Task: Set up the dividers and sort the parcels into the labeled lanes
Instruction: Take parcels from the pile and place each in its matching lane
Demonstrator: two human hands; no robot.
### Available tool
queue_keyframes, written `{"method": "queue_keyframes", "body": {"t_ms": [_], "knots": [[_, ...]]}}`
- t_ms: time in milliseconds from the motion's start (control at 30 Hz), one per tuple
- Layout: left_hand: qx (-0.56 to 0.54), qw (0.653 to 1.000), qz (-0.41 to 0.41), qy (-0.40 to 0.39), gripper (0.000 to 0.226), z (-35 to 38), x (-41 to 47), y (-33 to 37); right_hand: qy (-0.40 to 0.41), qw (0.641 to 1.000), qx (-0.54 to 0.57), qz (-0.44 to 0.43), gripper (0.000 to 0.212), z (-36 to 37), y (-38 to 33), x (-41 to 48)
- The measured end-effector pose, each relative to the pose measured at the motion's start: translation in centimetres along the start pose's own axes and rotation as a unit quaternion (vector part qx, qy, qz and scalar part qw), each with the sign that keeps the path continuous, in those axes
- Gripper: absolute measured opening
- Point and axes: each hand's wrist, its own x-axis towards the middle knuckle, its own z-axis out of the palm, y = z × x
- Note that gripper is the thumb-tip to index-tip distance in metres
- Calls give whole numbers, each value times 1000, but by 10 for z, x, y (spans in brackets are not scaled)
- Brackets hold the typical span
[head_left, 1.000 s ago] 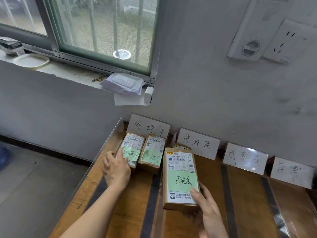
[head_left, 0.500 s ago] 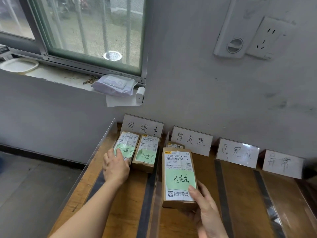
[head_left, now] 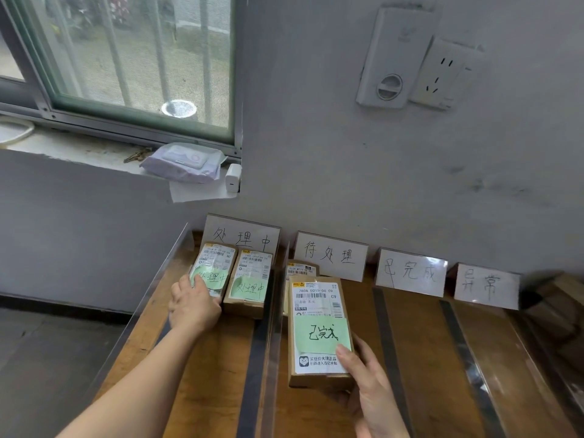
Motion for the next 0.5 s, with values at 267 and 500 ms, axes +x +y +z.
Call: {"method": "queue_keyframes", "body": {"t_ms": [267,500], "knots": [[-12,998,56,35,61,-31,-23,28,5,999,-12,-34,77,-5,-2,-7],[-228,953,197,17,47,-65,-104,105,27,996,-36,-83,73,-24,-17,-13]]}}
